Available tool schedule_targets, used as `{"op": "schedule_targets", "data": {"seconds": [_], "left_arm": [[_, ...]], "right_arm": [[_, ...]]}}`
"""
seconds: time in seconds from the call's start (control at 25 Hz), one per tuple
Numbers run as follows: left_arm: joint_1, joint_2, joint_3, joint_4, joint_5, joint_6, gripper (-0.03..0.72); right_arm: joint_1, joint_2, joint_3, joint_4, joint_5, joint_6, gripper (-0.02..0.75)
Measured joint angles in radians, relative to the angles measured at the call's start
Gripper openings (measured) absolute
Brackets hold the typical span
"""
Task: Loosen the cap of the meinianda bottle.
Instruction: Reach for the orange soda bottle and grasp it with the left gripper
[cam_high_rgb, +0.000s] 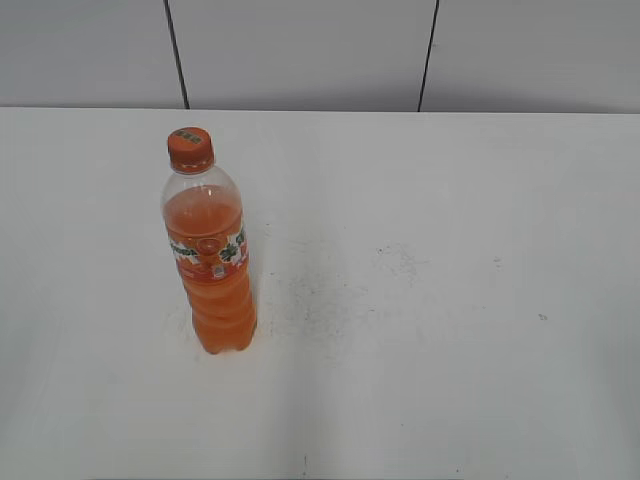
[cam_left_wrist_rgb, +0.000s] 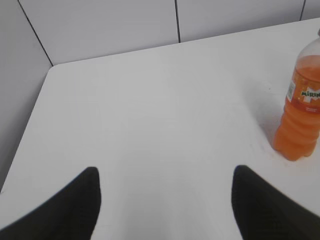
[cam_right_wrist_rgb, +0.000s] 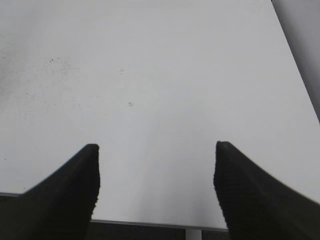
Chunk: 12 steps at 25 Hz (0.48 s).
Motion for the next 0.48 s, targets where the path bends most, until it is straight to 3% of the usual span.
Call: {"op": "schedule_targets", "data": {"seconds": [0.16, 0.48], "left_arm": [[0.000, 0.004, 0.000, 0.050, -0.006, -0.041, 0.499], [0.000, 0.132, -0.004, 0.463, -0.218, -0.358, 0.499]], "right_arm": [[0.000, 0.000, 0.000, 0.000, 0.000, 0.000, 0.533], [0.000, 0.000, 0.000, 0.000, 0.000, 0.000, 0.533]]}}
